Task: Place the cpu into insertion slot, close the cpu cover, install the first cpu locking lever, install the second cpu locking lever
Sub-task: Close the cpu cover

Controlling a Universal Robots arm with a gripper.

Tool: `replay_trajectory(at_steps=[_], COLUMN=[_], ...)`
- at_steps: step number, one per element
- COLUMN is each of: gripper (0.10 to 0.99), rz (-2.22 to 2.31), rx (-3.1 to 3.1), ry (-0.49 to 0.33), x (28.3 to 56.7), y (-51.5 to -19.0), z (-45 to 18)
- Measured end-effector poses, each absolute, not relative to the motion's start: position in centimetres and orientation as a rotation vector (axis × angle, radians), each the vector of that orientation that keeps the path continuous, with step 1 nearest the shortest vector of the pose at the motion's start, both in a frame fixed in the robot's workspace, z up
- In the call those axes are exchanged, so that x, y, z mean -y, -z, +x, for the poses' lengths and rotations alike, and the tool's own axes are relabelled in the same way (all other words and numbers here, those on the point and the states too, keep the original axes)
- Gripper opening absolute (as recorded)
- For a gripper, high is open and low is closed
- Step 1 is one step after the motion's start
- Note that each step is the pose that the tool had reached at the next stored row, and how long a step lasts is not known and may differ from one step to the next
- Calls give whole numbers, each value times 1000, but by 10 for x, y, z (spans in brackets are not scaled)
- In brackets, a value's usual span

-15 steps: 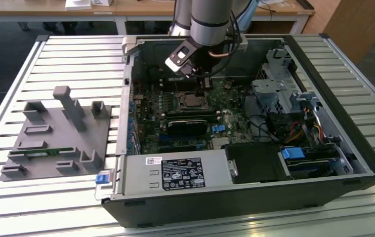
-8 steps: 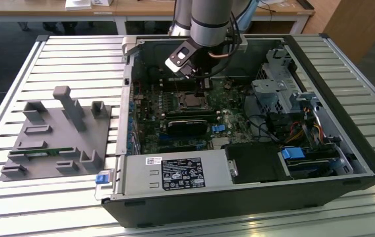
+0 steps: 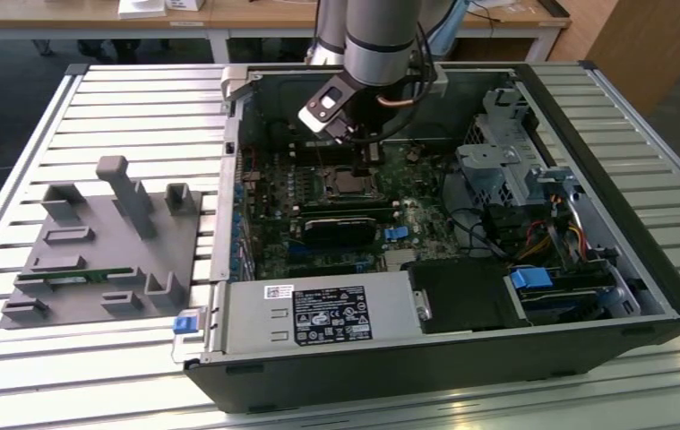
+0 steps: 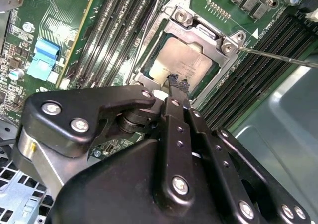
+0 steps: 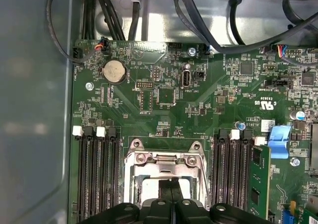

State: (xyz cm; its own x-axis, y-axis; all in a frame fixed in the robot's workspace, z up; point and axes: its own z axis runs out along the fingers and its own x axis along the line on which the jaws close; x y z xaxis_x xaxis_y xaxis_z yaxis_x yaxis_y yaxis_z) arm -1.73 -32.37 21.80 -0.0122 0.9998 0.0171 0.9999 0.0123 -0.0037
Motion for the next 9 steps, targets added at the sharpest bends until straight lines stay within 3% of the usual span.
replay_trajectory(at_steps=[9], gripper=[106], rz=[-2194], rx=[2221], ry=[7], x=[324], y=[-215], z=[-19])
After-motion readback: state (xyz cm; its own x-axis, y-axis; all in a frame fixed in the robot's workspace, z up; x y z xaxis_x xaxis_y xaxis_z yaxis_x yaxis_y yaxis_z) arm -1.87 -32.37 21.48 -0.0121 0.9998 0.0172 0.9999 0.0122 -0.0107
